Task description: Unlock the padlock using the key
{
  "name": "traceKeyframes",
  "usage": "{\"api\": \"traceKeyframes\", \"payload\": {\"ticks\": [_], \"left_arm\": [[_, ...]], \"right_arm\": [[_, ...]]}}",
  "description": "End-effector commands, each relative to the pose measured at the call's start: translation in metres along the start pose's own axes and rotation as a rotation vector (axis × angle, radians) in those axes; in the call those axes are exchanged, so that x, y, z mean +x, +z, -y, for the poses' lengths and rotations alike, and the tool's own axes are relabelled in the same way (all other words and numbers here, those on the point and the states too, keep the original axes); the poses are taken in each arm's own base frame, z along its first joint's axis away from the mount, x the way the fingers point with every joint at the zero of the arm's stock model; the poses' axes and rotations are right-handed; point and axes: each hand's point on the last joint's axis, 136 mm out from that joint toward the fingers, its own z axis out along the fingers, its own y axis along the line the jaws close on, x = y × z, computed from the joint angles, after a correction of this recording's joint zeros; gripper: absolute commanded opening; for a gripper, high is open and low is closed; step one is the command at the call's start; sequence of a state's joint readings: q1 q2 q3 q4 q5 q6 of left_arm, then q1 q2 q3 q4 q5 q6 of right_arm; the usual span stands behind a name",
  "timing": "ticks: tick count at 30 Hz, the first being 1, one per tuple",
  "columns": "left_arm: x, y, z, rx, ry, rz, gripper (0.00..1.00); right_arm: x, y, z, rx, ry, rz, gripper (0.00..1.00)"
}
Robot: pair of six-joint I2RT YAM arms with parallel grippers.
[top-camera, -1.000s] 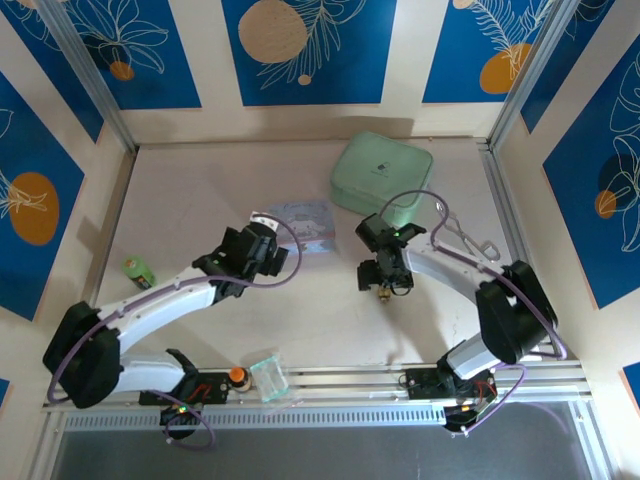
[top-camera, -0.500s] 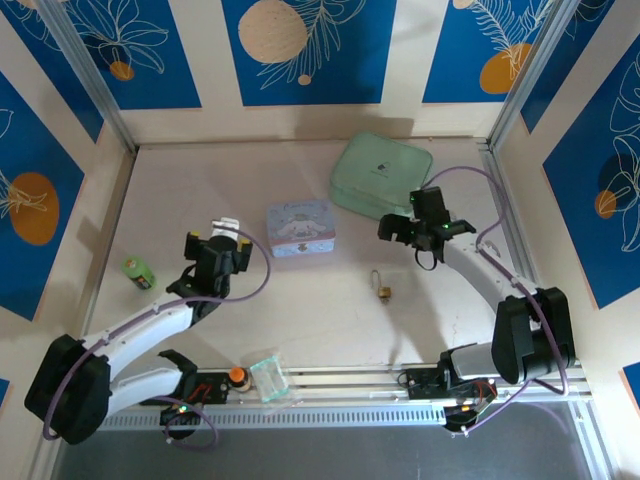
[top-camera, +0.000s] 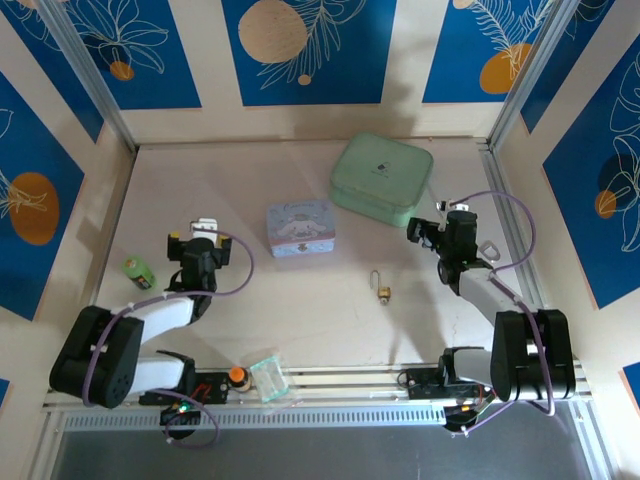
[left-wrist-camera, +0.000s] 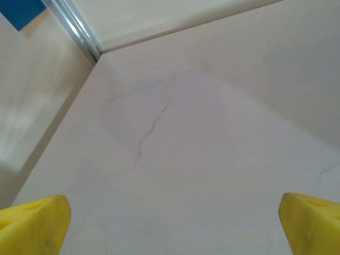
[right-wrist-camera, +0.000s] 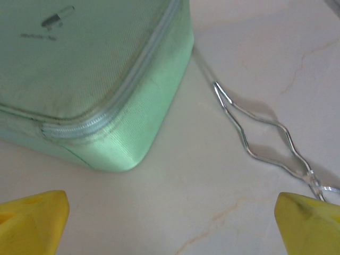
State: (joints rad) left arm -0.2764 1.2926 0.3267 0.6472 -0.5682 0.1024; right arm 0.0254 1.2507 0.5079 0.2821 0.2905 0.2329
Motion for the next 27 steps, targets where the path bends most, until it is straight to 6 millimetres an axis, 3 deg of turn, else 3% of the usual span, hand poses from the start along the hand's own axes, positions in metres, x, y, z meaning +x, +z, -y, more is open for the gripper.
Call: {"api": "traceKeyframes", "payload": {"ticks": [1,5,9,17,27], "left_arm": [[-0.019,0.005,0.003,0.040,-0.065,0.094,1.00],[-0.021,0.015,0.004,0.075,-0.089,0.107,1.00],[-0.012,0.027,-0.013,0.096,-0.211,0.118,1.00],[0.005,0.037,0.000,0.177,-0.232,0.117,1.00],[0.001,0.045,0.010,0.210,-0.198,0.080,1.00]], "right_arm": [[-0.018,0.004,-0.007,-0.045,-0.036,0.130,0.99],[-0.012,0.016,-0.010,-0.060,-0.079,0.152,0.99],[-0.013,0.019,-0.011,-0.057,-0.105,0.183,0.99],[0.004,0.035,-0.010,-0.078,-0.107,0.168,1.00],[0.004,0.035,-0.011,-0.085,-0.111,0.172,0.99]]}}
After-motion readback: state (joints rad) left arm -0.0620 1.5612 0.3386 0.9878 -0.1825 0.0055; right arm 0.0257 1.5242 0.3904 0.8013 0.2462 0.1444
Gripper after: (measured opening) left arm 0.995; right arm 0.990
